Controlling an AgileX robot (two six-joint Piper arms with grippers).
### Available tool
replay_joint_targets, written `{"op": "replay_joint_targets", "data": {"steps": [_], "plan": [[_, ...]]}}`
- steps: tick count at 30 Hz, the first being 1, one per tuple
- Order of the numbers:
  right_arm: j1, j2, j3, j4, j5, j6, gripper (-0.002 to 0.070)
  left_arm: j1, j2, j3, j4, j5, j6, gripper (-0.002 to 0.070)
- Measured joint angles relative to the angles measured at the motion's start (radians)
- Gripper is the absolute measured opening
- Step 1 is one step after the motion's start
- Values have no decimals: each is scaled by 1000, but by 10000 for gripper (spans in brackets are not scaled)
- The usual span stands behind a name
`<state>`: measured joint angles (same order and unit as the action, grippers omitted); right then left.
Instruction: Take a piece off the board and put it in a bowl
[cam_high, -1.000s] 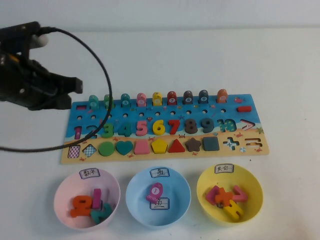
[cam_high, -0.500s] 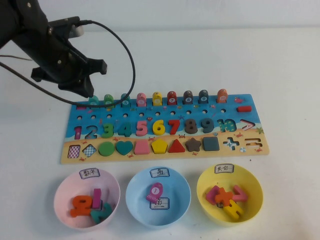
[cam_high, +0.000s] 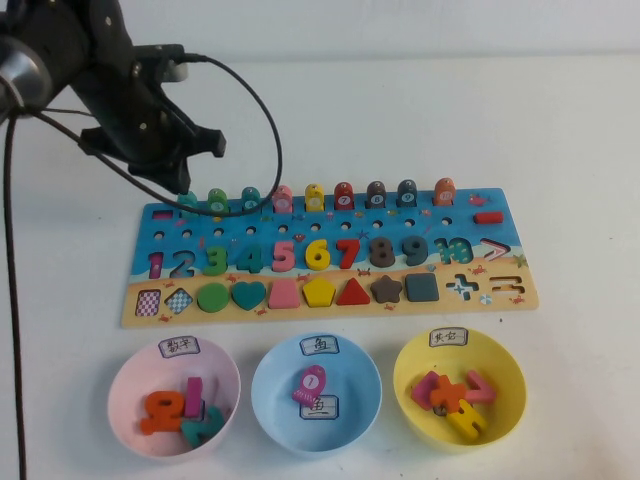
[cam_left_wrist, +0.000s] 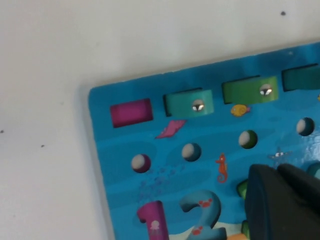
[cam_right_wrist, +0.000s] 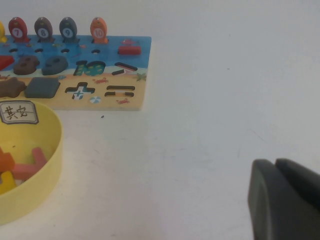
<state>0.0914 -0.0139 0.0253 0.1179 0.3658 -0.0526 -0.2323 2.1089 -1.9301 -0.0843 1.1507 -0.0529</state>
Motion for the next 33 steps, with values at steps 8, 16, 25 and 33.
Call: {"op": "replay_joint_targets", "data": {"steps": [8,16,25,33], "plan": [[0,0,0,0,0,0,-17,-47,6,-2,84,-24,0,-5],[0,0,0,0,0,0,-17,-45,9,-2,131,-24,0,137],[0,0,0,0,0,0,-17,-45,46,-4,133,-43,0,301],[0,0,0,2,0,0,-17,-45,73,-6,135,-87,0,306]]}}
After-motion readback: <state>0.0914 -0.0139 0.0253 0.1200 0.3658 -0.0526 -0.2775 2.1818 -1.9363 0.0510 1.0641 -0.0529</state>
